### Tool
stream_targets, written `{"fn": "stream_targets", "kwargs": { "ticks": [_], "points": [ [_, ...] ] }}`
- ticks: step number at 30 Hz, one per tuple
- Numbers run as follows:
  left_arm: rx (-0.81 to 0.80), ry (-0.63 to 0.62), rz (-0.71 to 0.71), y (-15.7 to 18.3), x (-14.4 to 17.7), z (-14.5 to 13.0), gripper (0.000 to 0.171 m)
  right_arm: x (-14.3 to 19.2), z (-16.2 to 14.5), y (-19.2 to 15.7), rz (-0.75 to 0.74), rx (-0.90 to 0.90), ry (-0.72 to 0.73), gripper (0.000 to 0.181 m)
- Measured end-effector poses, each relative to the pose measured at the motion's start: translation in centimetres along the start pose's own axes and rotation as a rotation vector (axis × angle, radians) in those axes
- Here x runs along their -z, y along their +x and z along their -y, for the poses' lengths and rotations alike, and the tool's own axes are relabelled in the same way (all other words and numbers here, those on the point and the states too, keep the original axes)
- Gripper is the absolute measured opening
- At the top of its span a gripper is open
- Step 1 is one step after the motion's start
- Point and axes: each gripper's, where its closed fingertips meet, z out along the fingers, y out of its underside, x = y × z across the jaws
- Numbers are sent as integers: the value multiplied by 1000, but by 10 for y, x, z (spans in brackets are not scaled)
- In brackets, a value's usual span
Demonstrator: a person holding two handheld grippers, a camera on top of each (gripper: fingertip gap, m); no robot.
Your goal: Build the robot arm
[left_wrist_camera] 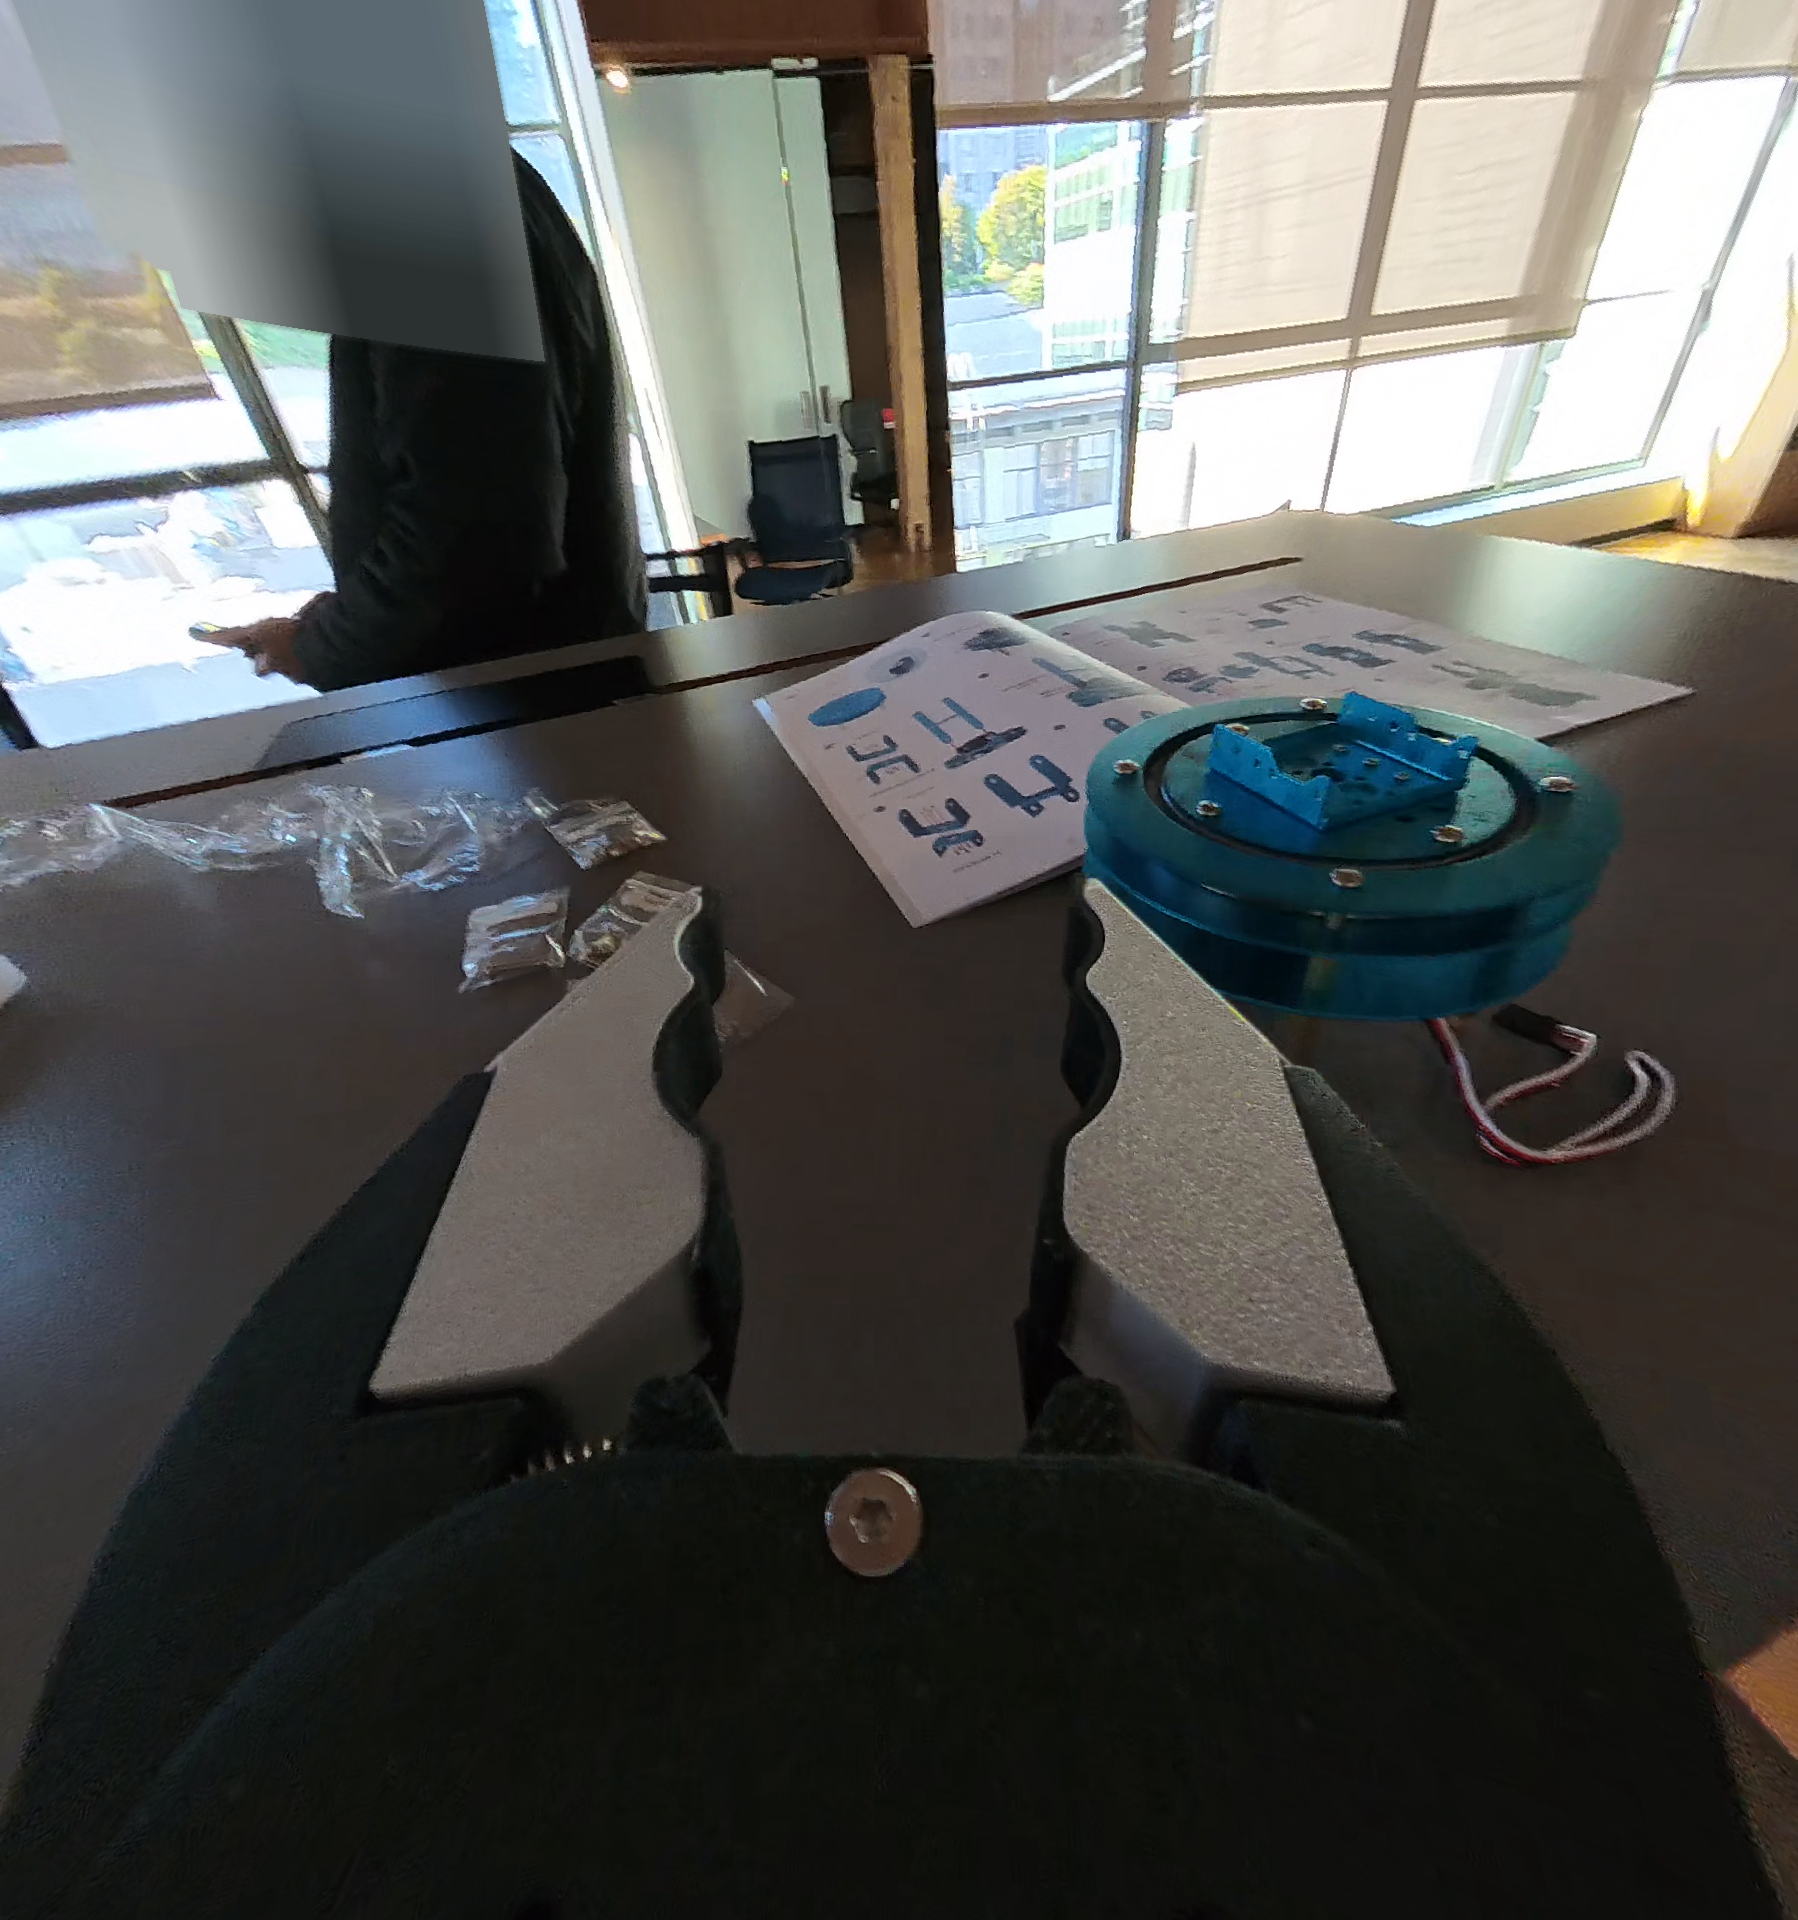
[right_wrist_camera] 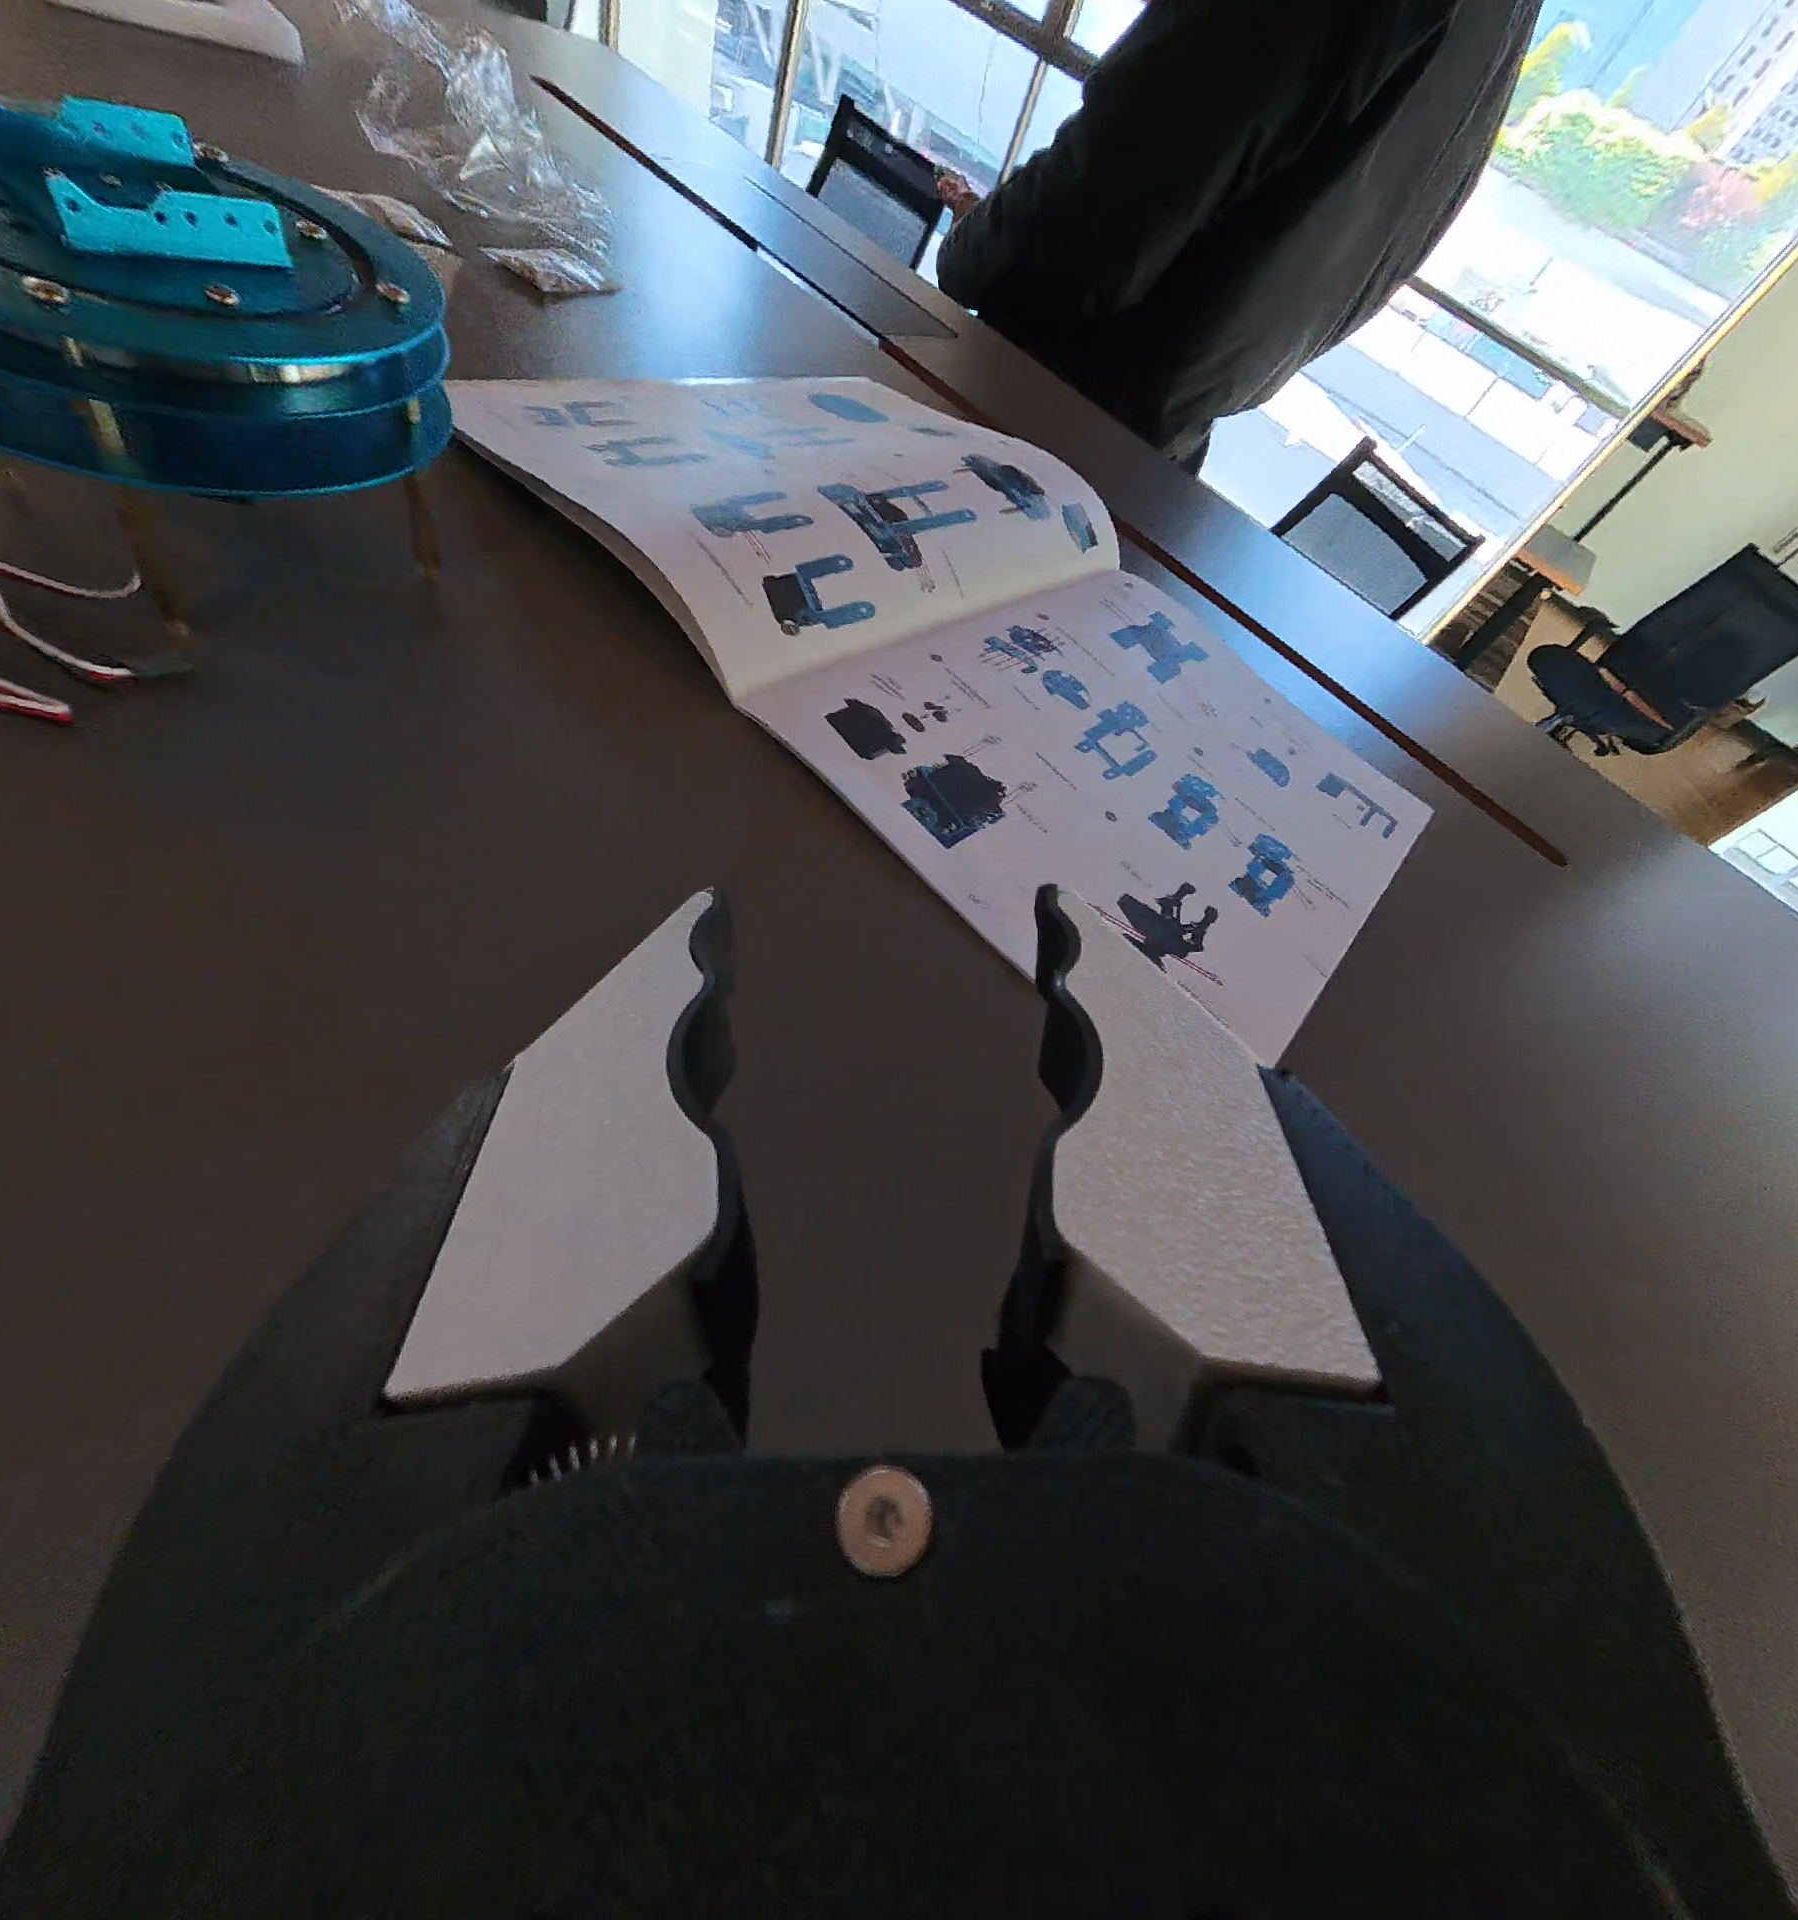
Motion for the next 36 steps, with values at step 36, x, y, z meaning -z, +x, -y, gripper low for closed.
{"fn": "stream_targets", "kwargs": {
  "ticks": [36],
  "points": [
    [-67, 156, 119, -6, -13, 17, 44, -21, -37, 28, 3, -193, -134, 49]
  ]
}}
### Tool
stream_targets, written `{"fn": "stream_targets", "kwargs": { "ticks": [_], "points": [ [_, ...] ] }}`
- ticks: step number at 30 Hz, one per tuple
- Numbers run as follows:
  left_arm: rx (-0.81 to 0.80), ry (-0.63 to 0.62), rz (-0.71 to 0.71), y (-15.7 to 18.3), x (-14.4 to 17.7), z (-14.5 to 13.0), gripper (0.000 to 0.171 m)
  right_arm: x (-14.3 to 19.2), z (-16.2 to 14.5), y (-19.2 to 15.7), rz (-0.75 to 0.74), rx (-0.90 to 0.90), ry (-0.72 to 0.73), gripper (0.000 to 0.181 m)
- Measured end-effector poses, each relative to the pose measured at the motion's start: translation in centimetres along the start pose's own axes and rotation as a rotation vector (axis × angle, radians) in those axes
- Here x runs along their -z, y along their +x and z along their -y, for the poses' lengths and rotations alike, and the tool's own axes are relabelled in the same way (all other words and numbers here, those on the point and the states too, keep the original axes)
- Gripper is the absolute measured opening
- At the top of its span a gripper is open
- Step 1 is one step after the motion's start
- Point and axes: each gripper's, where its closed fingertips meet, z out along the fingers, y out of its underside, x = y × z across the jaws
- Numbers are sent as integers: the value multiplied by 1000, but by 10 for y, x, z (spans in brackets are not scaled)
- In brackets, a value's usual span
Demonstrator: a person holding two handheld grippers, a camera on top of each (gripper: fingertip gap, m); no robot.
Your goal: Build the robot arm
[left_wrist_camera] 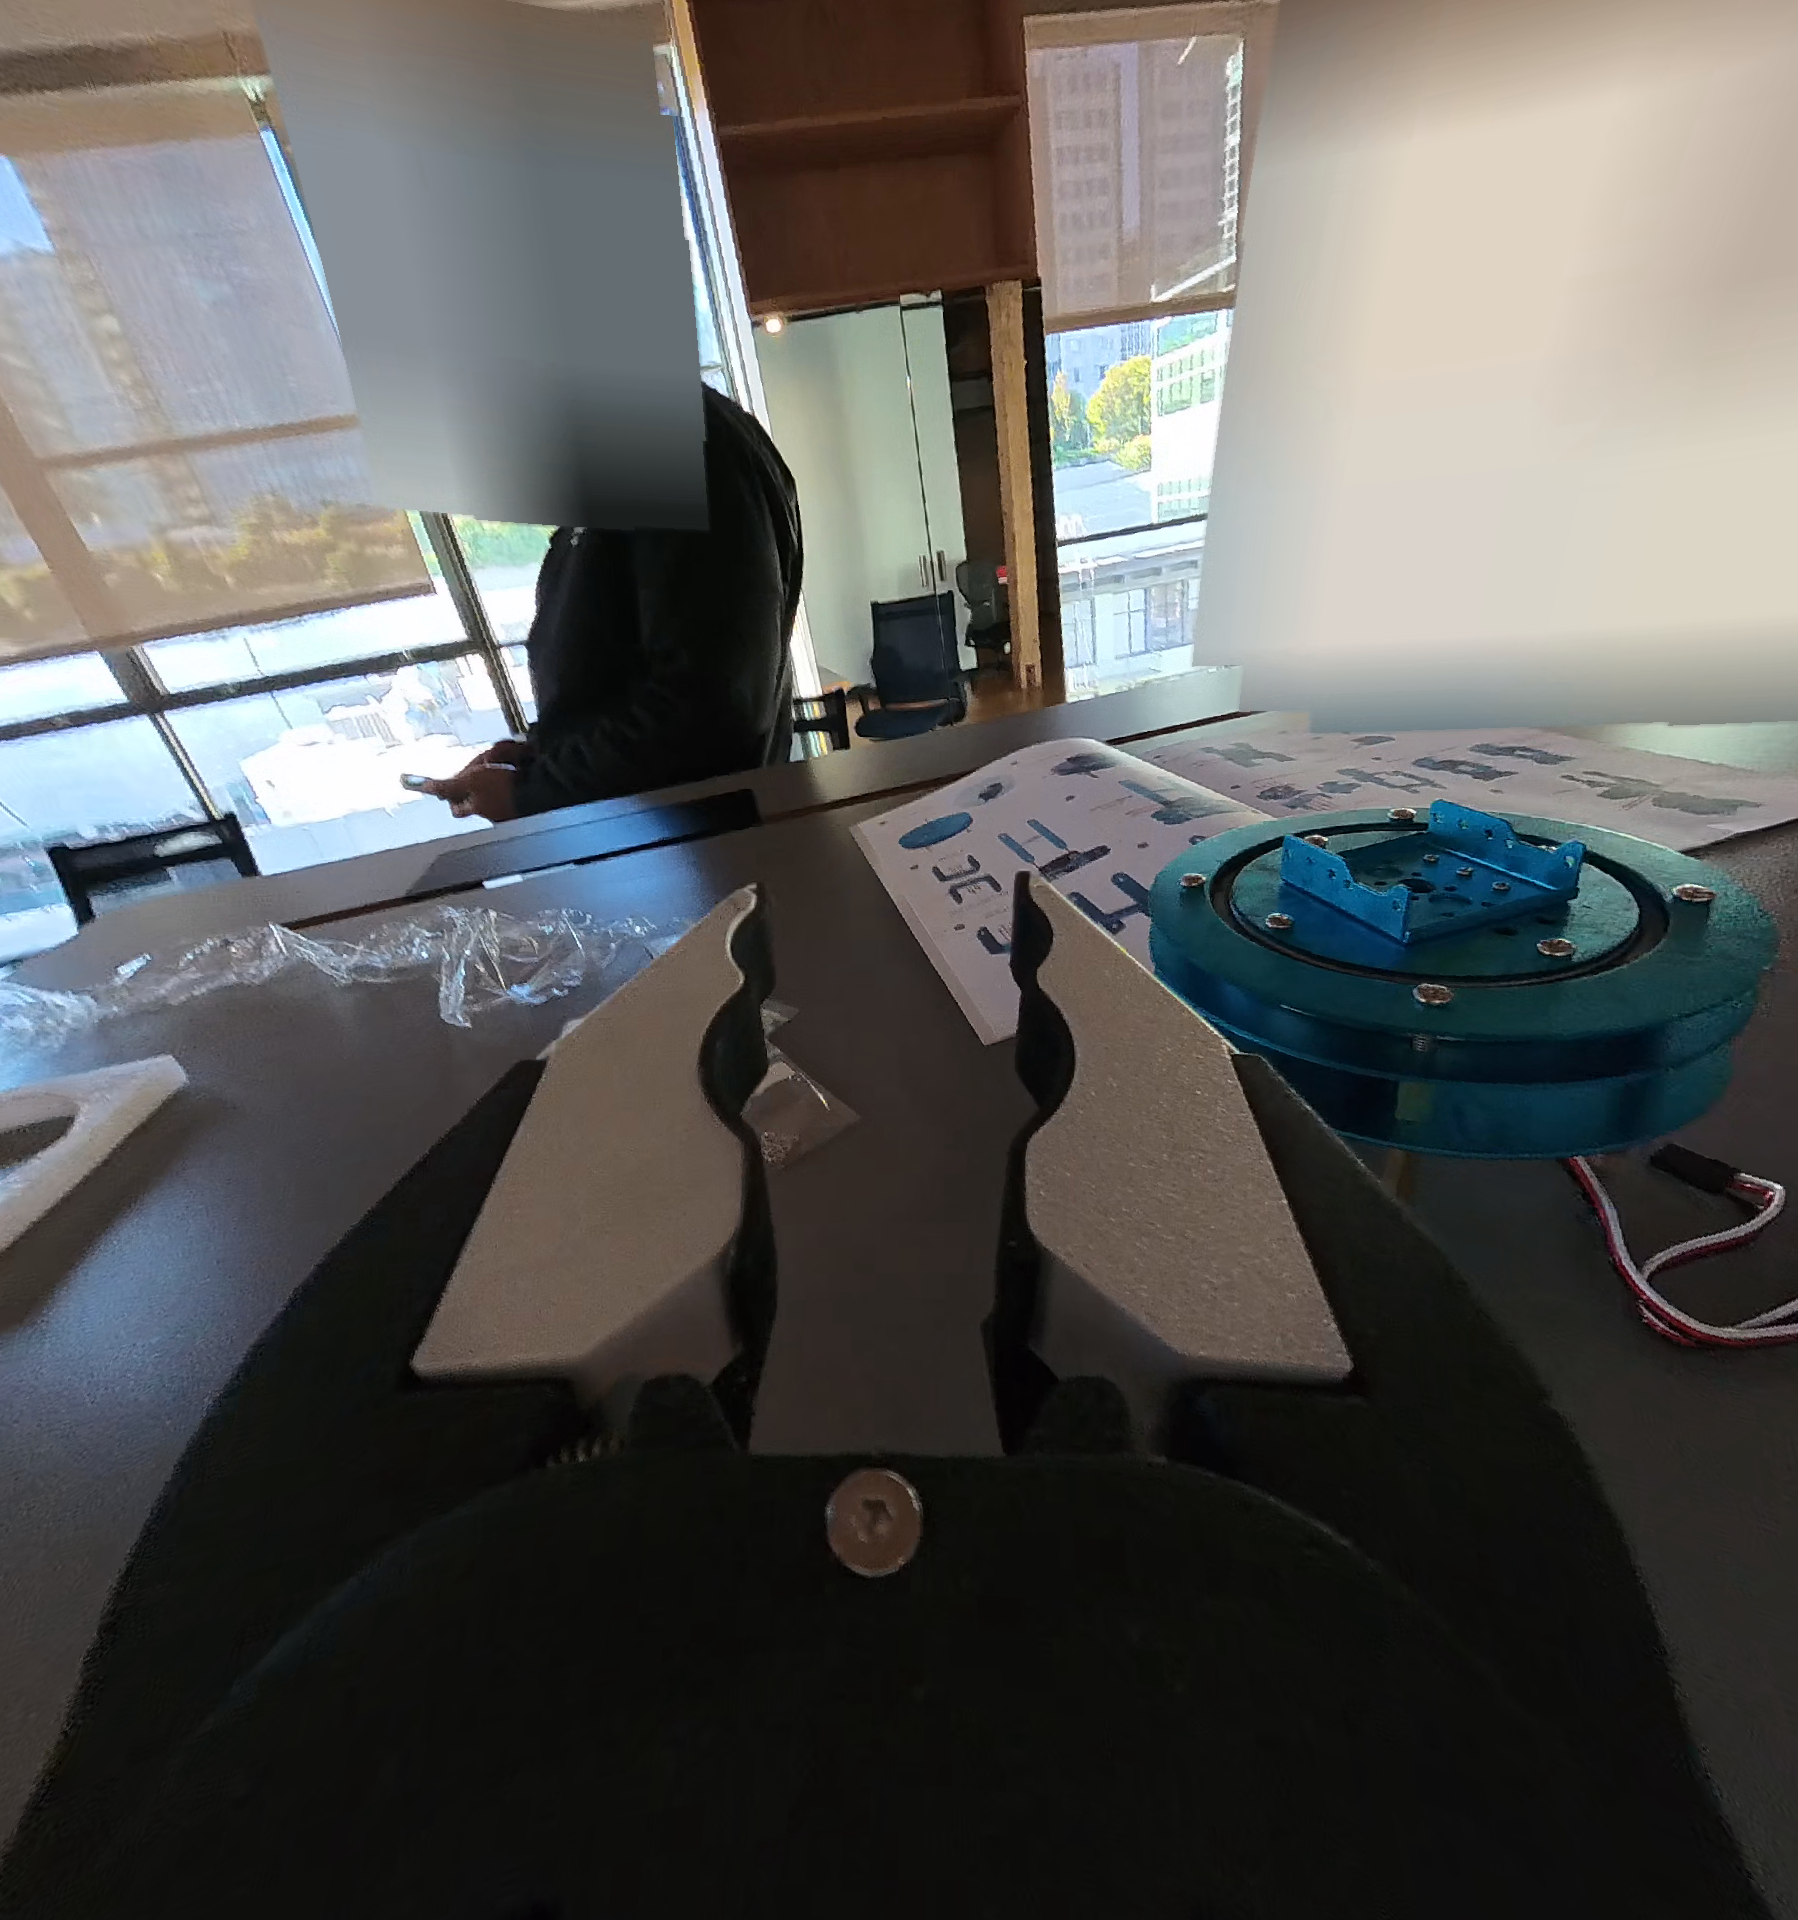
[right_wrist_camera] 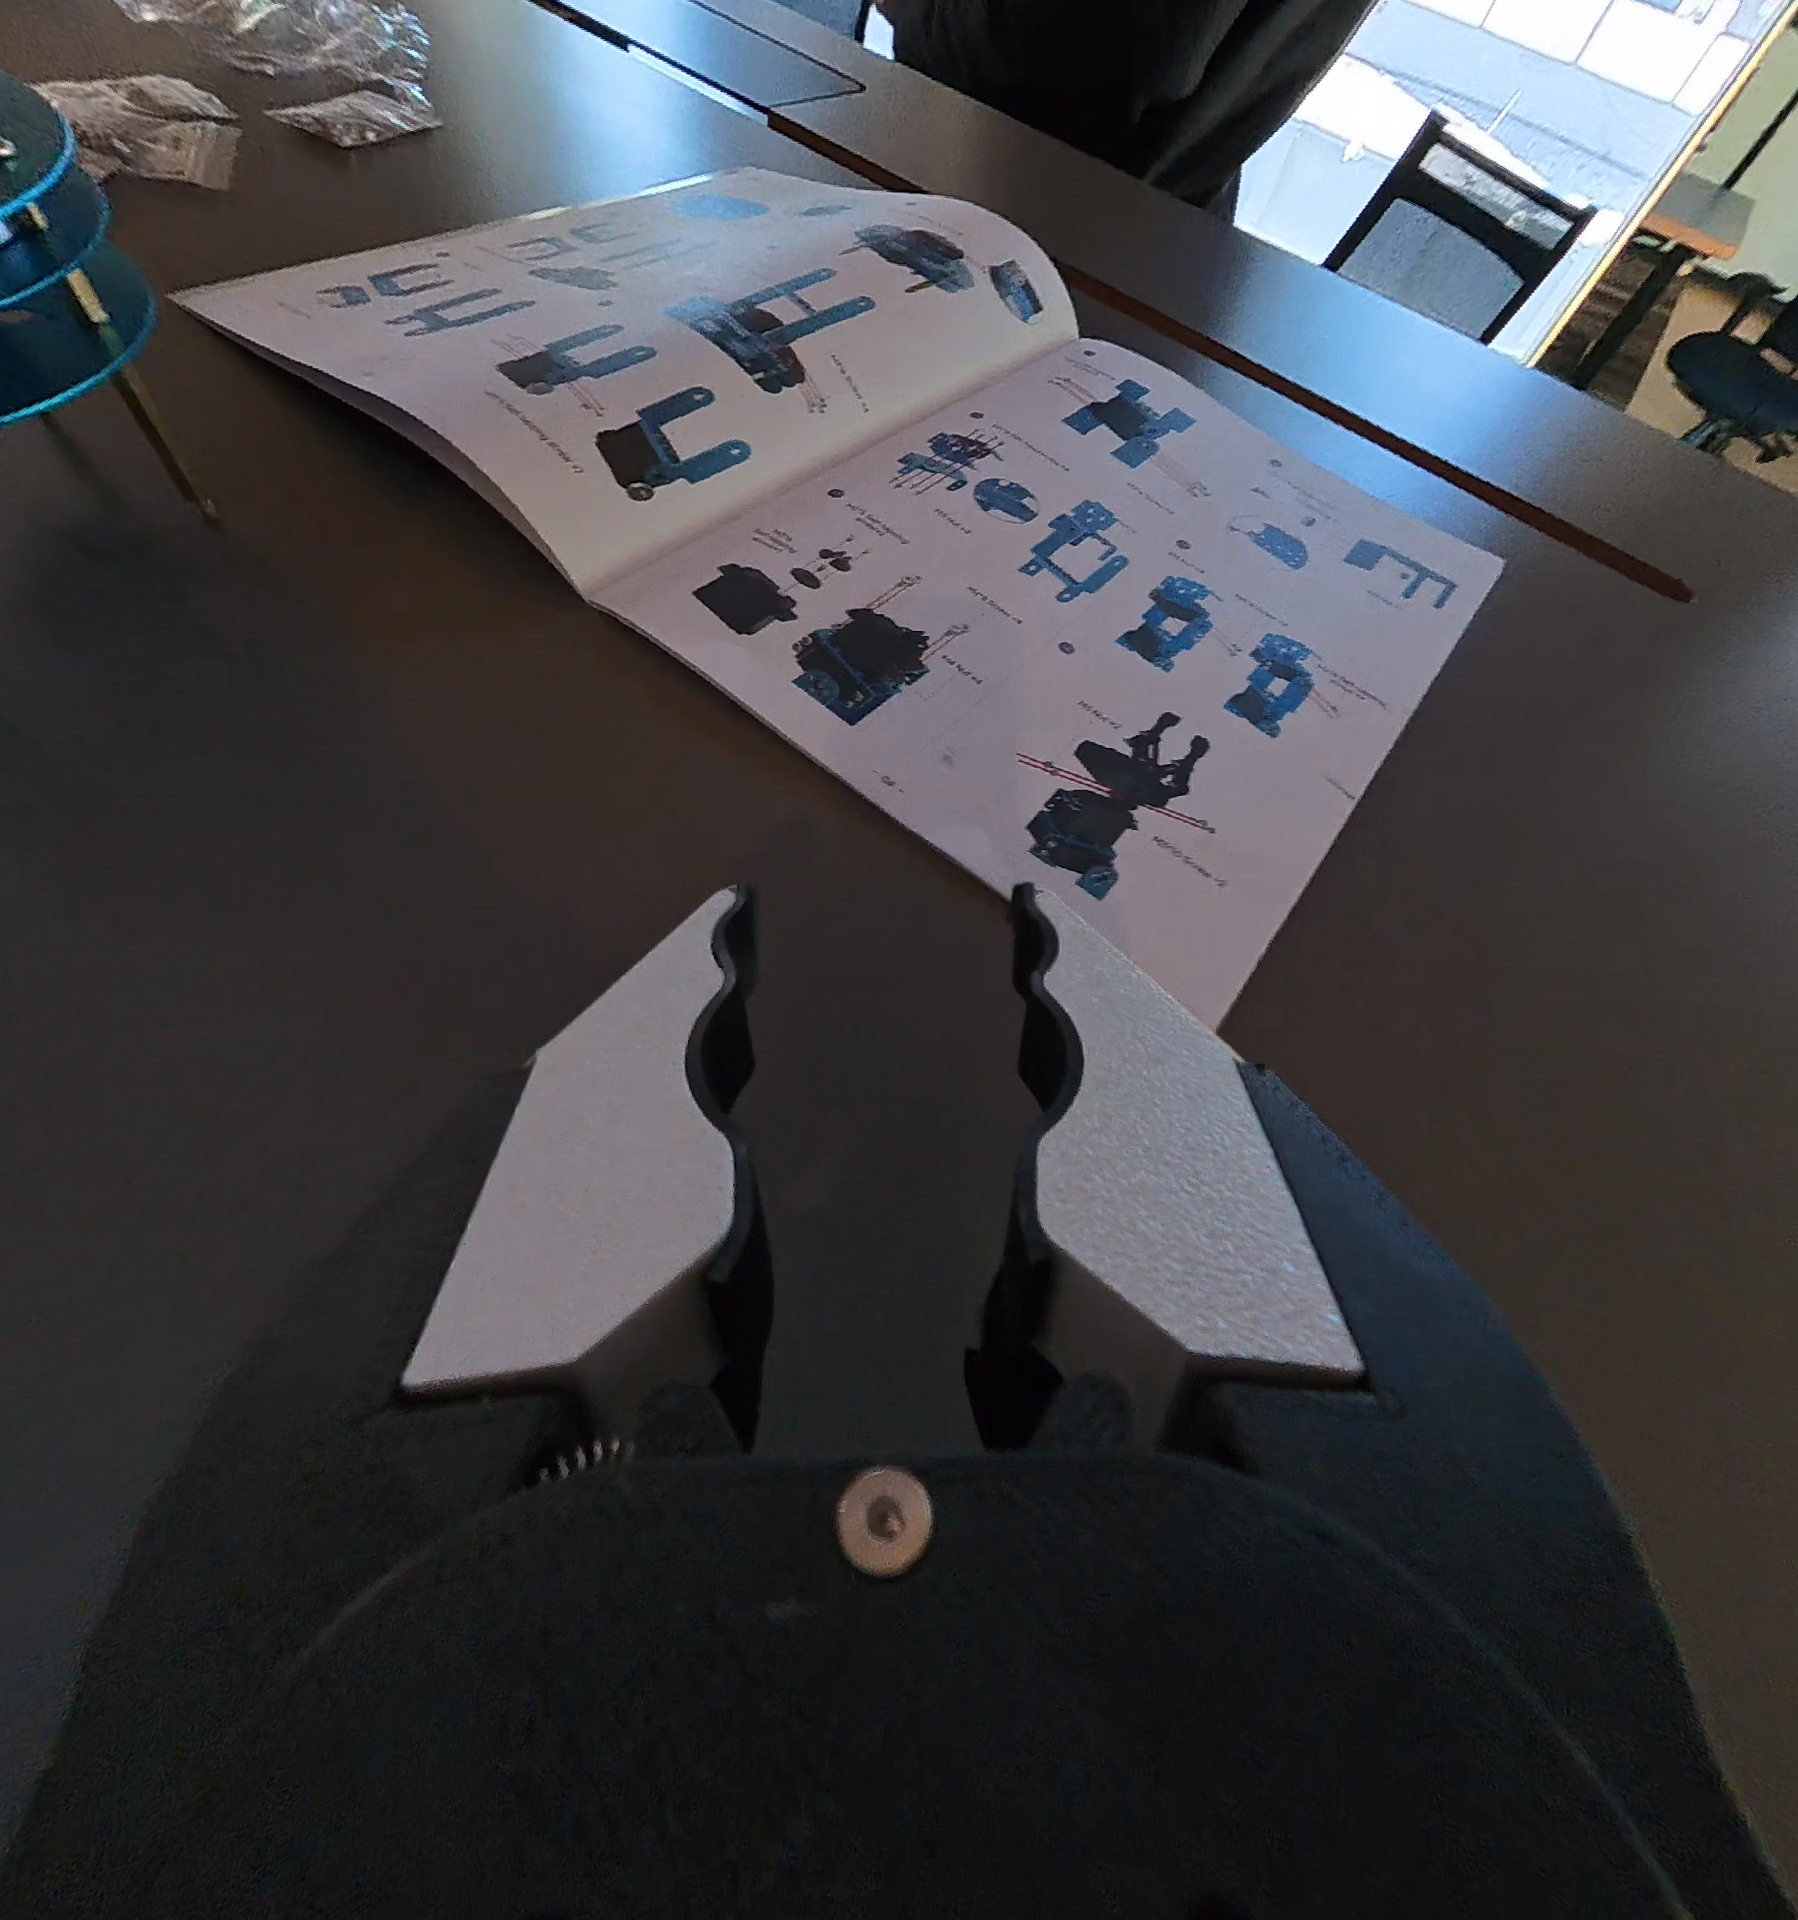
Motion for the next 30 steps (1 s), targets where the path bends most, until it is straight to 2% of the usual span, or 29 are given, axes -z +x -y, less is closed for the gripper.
{"fn": "stream_targets", "kwargs": {
  "ticks": [3, 8, 10, 12, 14, 17, 19, 22, 24, 25, 27, 30],
  "points": [
    [-34, 89, 36, -1, 10, 11, 40, 3, -1, 12, -61, 0, 8, 47],
    [106, 254, -1, -12, 42, 37, 47, 16, 12, 27, -152, 32, 117, 46],
    [75, 273, 20, -27, 72, 45, 47, 27, 26, 28, -220, 66, 182, 45],
    [-3, 272, 97, -57, 116, 51, 45, 44, 59, 4, -272, 137, 291, 41],
    [-19, 252, 177, -96, 167, 52, 45, 58, 117, -63, -193, 189, 465, 39],
    [33, 212, 283, -164, 252, 41, 47, 53, 189, -201, 13, 296, 638, 24],
    [32, 137, 374, -215, 310, 22, 48, 29, 215, -300, 157, 360, 659, 25],
    [14, -45, 448, -288, 394, -22, 50, -6, 248, -457, 386, 406, 732, 26],
    [81, -155, 469, -336, 448, -51, 50, -29, 278, -554, 496, 374, 801, 25],
    [142, -216, 470, -357, 473, -65, 53, -41, 291, -604, 591, 351, 816, 26],
    [223, -332, 500, -400, 524, -90, 63, -73, 307, -698, 784, 316, 754, 28],
    [236, -433, 624, -463, 592, -116, 64, -123, 325, -805, 946, 264, 628, 37]
  ]
}}
